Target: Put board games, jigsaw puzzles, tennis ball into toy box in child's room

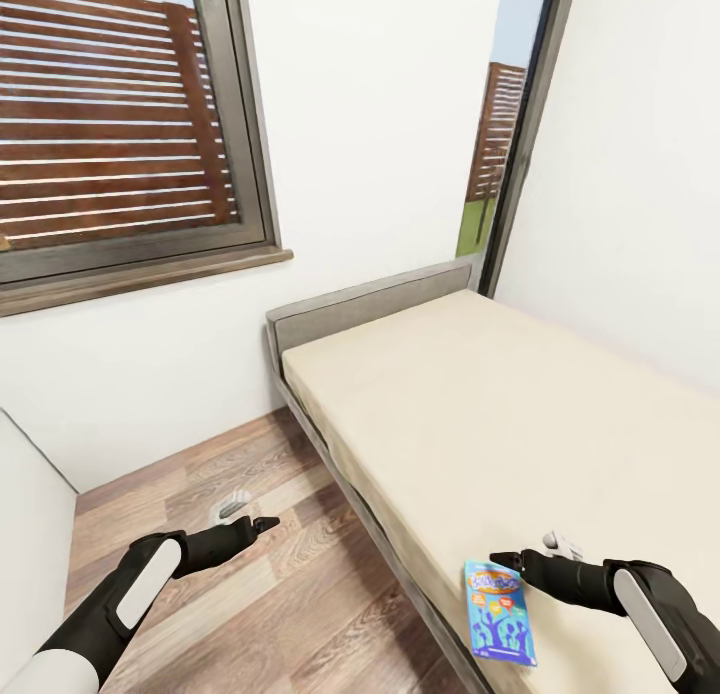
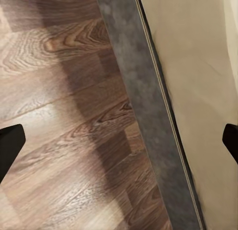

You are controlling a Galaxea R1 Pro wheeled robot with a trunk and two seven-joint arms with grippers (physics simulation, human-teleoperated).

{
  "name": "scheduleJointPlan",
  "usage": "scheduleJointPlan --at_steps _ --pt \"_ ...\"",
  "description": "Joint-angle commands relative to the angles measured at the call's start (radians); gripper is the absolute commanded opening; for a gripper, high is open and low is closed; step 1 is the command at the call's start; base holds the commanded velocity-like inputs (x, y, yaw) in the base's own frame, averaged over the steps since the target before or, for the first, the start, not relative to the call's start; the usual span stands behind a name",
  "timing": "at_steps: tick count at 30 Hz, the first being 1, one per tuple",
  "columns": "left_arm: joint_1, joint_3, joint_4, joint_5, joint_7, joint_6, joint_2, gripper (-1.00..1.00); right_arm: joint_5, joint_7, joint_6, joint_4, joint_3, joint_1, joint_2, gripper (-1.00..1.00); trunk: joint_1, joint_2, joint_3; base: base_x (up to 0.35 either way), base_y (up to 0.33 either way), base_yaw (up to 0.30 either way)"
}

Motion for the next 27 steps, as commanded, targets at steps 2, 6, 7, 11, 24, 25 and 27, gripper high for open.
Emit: scheduleJointPlan --at_steps 2,6,7,11,24,25,27 --pt "-0.001 -0.002 0.0 0.002 -0.001 0.002 0.001 1.0 0.01 0.004 0.004 0.0 -0.001 0.0 0.0 1.0 0.0 0.0 -0.001 0.0 0.0 0.021" --pt "-0.001 -0.002 0.0 0.002 -0.001 0.002 0.001 1.0 0.01 0.004 0.004 0.0 -0.001 0.0 0.0 1.0 0.0 0.0 -0.001 0.0 0.0 0.013" --pt "-0.001 -0.002 0.0 0.002 -0.001 0.002 0.001 1.0 0.01 0.004 0.004 0.0 -0.001 0.0 0.0 1.0 0.0 0.0 -0.001 0.0 0.0 0.008" --pt "-0.001 -0.002 0.0 0.002 -0.001 0.002 0.001 1.0 0.01 0.004 0.004 0.0 -0.001 0.0 0.0 1.0 0.0 0.0 -0.001 0.0 0.0 0.006" --pt "-0.001 -0.002 0.0 0.002 -0.001 0.002 0.001 1.0 0.011 0.003 0.003 0.0 -0.002 0.0 0.0 1.0 0.0 0.0 -0.001 0.0 0.0 0.002" --pt "-0.001 -0.002 0.0 0.002 -0.001 0.002 0.001 1.0 0.011 0.003 0.002 0.0 -0.003 0.0 0.0 1.0 0.0 0.0 -0.001 0.0 0.0 0.0" --pt "-0.001 -0.001 0.0 0.002 -0.001 0.001 0.001 1.0 0.012 0.002 -0.014 -0.005 -0.005 0.0 -0.001 1.0 0.0 0.0 -0.001 0.0 0.0 0.0"
